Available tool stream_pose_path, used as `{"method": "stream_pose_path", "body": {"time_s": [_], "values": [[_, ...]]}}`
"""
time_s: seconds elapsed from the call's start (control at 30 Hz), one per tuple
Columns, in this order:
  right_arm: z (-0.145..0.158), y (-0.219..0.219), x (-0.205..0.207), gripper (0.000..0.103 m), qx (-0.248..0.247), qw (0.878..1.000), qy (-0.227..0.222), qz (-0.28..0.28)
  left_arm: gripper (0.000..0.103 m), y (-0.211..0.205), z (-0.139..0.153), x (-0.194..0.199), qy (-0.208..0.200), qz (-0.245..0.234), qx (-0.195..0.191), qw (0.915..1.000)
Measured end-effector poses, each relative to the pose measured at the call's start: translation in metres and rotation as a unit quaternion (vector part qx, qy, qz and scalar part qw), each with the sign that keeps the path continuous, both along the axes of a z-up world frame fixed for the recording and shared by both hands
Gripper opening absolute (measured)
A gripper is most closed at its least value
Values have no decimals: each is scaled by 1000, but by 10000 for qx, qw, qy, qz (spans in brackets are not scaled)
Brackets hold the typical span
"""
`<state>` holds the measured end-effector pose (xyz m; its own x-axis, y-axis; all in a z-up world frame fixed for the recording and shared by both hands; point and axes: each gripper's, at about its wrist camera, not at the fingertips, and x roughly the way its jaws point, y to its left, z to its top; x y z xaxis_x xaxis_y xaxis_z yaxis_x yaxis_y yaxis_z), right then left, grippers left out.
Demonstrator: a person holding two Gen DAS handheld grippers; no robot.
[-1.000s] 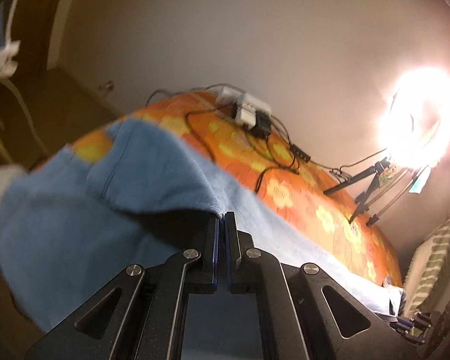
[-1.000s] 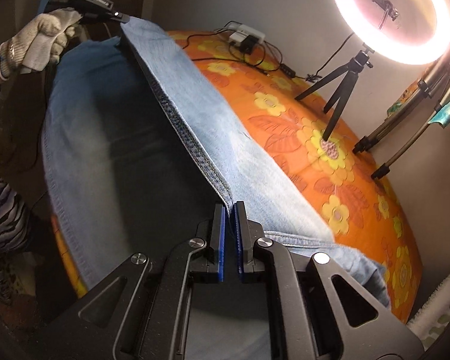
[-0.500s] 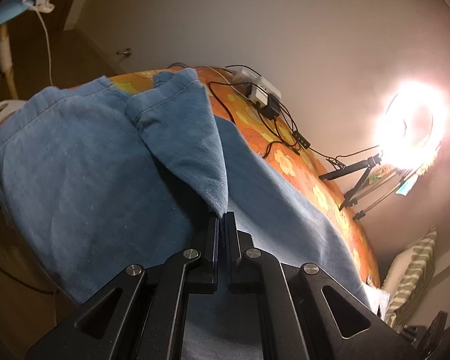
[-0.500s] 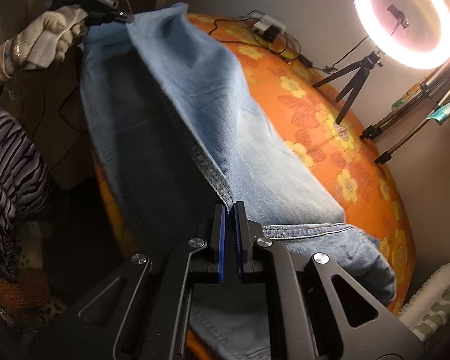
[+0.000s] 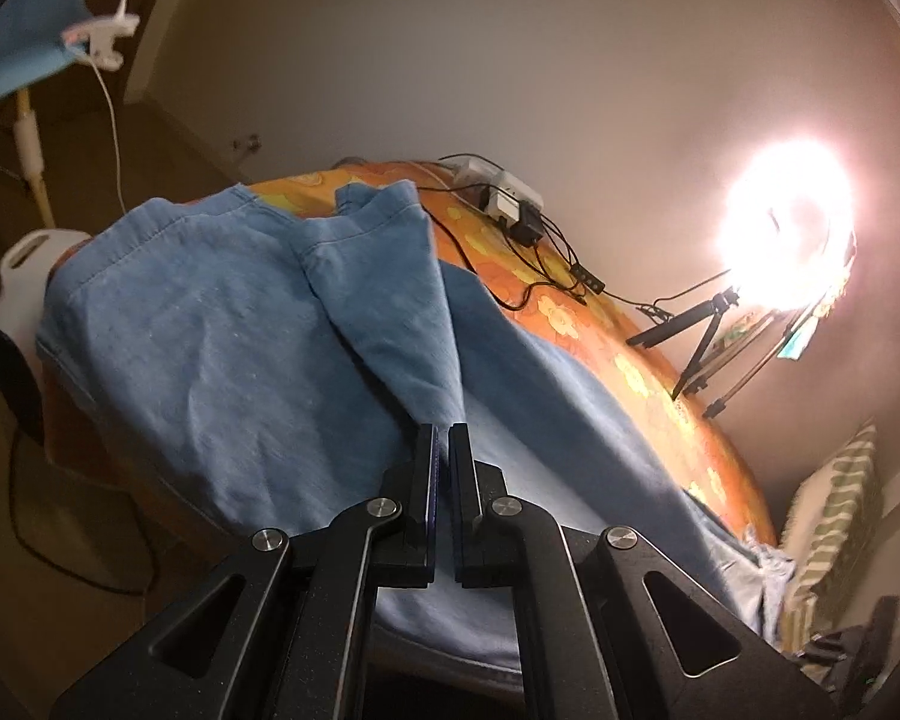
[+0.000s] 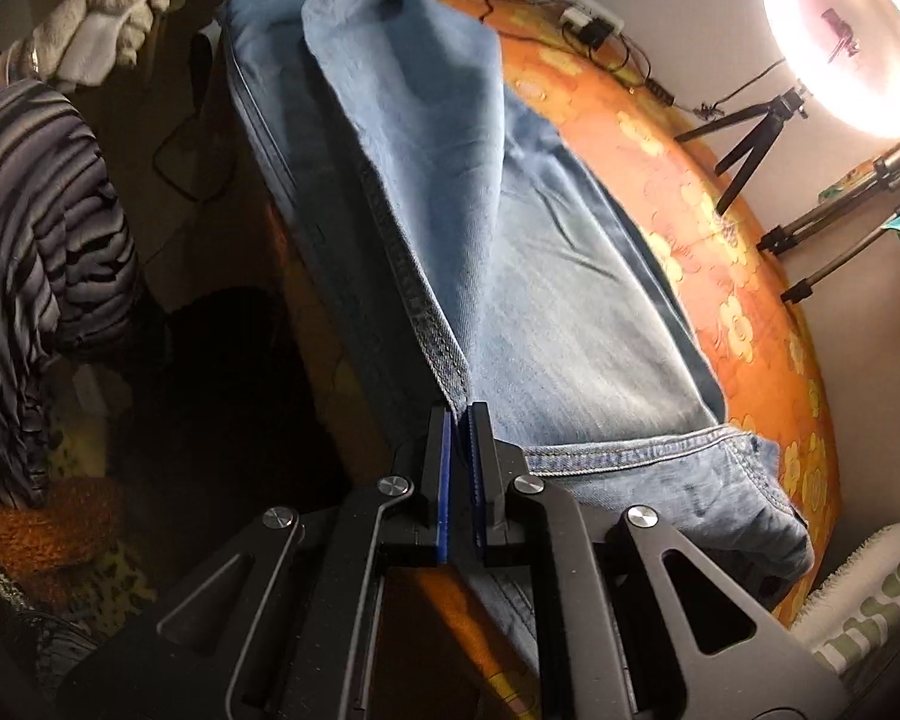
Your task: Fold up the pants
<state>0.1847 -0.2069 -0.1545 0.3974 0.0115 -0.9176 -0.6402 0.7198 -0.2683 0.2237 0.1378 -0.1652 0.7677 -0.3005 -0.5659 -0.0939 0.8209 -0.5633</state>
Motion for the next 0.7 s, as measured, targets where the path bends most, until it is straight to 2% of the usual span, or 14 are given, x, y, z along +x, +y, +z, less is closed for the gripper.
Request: {"method": "stream_pose_path", "body": {"time_s": [0.07,0.17,0.23,0.27,0.3,0.43,0.6,0.7], "values": [[3,0,3,8,42,10000,72,-51,2,11,5,11,-10,67,110,9999],[11,1,9,20,191,9997,133,-102,9,26,11,30,26,158,251,9996],[20,1,13,37,394,9990,132,-151,27,37,11,46,76,181,245,9995],[24,2,16,47,488,9986,89,-182,32,42,10,55,141,253,248,9993],[31,3,22,51,656,9976,44,-220,39,48,9,65,172,339,264,9989],[47,10,52,52,1051,9935,-114,-416,49,60,-5,95,460,451,265,9976],[60,29,99,55,1509,9864,-341,-562,49,64,-32,125,852,595,422,9937],[59,50,131,55,1677,9837,-403,-503,49,69,-44,134,933,682,245,9930]]}}
